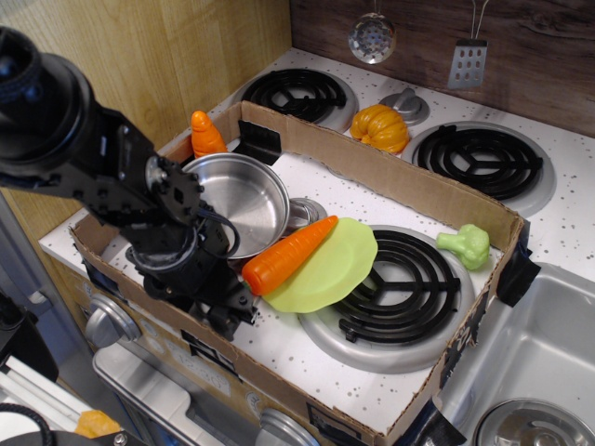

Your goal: Take carrot off plate

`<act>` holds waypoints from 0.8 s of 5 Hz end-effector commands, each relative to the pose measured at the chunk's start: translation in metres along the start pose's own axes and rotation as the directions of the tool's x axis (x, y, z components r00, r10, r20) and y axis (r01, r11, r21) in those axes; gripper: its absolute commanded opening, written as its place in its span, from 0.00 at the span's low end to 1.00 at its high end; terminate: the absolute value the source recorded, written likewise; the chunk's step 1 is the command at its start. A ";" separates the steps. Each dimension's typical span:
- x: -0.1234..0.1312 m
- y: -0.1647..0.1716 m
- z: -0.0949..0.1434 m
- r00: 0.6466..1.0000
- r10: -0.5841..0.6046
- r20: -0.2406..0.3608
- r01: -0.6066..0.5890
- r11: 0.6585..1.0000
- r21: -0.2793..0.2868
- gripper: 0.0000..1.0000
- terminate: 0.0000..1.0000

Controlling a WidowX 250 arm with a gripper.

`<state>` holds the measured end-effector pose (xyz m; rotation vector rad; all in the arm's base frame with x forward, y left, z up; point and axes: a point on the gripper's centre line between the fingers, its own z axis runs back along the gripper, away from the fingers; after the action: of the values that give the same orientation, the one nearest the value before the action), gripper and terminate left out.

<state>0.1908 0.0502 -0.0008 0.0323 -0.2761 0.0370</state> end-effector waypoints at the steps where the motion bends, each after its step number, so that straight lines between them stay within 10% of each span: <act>1: 0.006 -0.005 0.012 0.999 -0.051 0.000 0.051 0.996 0.071 0.00 0.00; 4: 0.029 -0.015 0.046 0.999 -0.035 -0.014 0.037 0.994 0.104 0.00 0.00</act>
<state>0.1989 0.0355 0.0453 0.1319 -0.2179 0.0200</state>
